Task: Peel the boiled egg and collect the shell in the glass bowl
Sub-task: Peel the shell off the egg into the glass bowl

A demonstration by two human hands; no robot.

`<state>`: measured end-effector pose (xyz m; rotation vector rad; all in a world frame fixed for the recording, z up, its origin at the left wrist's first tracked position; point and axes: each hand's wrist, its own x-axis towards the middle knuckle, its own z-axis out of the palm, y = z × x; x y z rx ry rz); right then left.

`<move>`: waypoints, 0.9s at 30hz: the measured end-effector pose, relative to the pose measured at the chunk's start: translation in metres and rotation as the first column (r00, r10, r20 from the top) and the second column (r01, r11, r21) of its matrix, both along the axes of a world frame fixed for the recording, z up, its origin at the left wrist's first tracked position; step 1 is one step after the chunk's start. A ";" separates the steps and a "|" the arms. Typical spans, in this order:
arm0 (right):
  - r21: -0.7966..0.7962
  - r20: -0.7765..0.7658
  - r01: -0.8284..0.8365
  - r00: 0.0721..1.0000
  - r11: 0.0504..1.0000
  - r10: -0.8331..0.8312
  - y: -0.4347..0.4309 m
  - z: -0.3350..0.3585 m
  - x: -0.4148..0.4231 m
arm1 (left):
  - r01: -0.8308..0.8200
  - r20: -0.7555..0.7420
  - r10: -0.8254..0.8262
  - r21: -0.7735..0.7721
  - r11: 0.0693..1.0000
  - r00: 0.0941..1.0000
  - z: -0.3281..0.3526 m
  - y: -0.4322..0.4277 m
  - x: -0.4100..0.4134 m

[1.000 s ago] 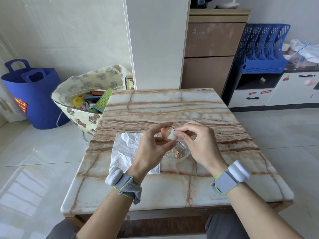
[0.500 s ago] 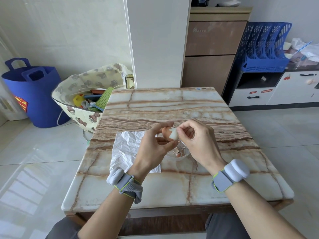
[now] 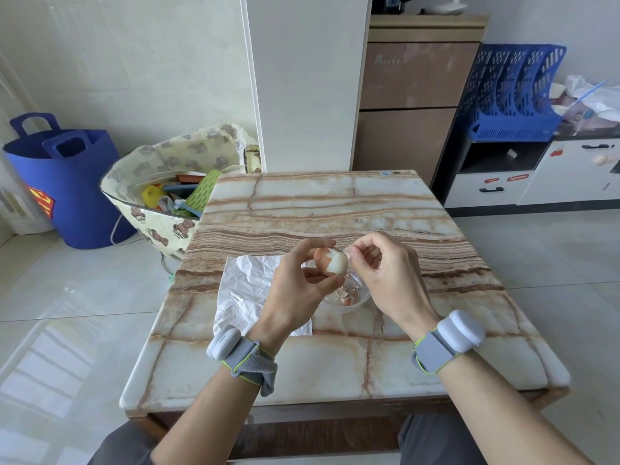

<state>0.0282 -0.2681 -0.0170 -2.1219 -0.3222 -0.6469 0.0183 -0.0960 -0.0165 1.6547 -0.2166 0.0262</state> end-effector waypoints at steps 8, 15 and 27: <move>0.036 -0.030 0.010 1.000 0.999 -0.009 -0.007 0.000 0.001 | 0.004 -0.003 -0.004 -0.003 1.000 1.000 0.002 0.003 -0.002; 0.049 -0.071 -0.035 0.997 0.998 0.039 -0.009 -0.006 0.000 | -0.006 -0.005 0.006 0.007 1.000 1.000 0.004 0.004 -0.002; 0.061 -0.135 -0.030 0.990 0.998 0.038 -0.011 -0.009 0.002 | -0.014 -0.009 0.014 -0.032 0.999 1.000 0.005 0.003 -0.001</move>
